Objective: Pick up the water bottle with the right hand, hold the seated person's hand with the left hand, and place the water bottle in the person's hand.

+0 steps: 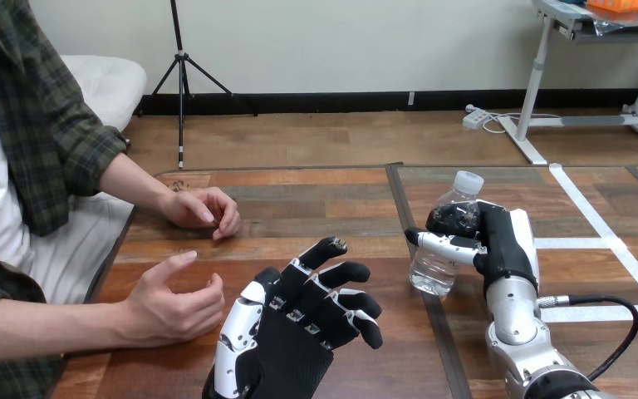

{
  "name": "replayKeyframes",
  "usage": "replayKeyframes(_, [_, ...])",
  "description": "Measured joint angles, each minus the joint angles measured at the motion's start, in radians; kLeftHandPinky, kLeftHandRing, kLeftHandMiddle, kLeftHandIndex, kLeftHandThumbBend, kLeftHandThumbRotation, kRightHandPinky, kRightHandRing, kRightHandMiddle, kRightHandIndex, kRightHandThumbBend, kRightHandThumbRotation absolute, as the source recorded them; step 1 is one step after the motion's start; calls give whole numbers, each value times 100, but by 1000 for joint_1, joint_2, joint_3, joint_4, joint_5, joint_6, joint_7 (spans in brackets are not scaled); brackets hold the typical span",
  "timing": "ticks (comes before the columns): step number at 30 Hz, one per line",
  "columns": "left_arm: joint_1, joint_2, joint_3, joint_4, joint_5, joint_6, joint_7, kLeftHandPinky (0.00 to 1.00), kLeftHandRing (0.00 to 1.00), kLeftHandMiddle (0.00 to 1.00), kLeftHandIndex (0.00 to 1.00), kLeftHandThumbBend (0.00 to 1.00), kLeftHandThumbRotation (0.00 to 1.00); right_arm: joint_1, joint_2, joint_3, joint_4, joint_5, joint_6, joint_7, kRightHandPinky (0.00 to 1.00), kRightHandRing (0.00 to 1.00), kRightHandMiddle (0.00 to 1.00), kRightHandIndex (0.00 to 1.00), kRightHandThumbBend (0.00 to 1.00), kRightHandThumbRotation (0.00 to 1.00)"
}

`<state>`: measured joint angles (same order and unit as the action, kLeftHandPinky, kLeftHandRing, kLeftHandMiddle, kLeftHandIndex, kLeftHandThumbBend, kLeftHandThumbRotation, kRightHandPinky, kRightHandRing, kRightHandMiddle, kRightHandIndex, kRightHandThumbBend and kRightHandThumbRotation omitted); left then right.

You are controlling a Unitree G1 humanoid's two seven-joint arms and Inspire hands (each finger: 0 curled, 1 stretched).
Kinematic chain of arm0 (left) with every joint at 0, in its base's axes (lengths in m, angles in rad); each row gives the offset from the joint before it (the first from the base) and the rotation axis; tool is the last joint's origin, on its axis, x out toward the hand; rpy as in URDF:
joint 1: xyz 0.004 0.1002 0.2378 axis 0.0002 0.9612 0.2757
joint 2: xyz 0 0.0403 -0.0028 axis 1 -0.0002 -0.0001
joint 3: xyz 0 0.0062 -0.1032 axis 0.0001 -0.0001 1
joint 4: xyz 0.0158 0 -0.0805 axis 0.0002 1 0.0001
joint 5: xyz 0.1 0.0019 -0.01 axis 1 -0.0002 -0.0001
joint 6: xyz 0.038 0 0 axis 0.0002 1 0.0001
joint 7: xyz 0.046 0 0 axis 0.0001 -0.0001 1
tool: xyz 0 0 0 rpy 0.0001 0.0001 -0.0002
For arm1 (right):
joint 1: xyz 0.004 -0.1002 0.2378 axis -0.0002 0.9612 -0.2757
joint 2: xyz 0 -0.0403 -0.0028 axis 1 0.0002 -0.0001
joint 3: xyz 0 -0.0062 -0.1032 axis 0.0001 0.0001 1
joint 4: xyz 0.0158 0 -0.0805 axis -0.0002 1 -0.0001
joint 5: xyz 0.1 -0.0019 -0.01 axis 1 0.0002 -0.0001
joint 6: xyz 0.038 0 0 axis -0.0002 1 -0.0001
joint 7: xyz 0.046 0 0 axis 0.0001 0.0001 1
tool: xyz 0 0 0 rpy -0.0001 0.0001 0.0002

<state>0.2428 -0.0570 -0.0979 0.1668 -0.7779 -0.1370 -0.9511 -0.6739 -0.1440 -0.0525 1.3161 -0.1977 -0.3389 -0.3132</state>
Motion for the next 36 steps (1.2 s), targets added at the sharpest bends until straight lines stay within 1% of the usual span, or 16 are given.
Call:
replayKeyframes(19, [0, 0, 0, 0, 0, 0, 2, 45, 58, 67, 72, 2, 95, 0, 0, -1, 1, 2, -2, -3, 43, 47, 53, 57, 72, 0])
replayKeyframes(36, [0, 0, 1, 0, -1, 4, 2, 44, 58, 67, 72, 3, 95, 0, 0, -1, 4, -1, -26, -7, 43, 46, 52, 56, 74, 0])
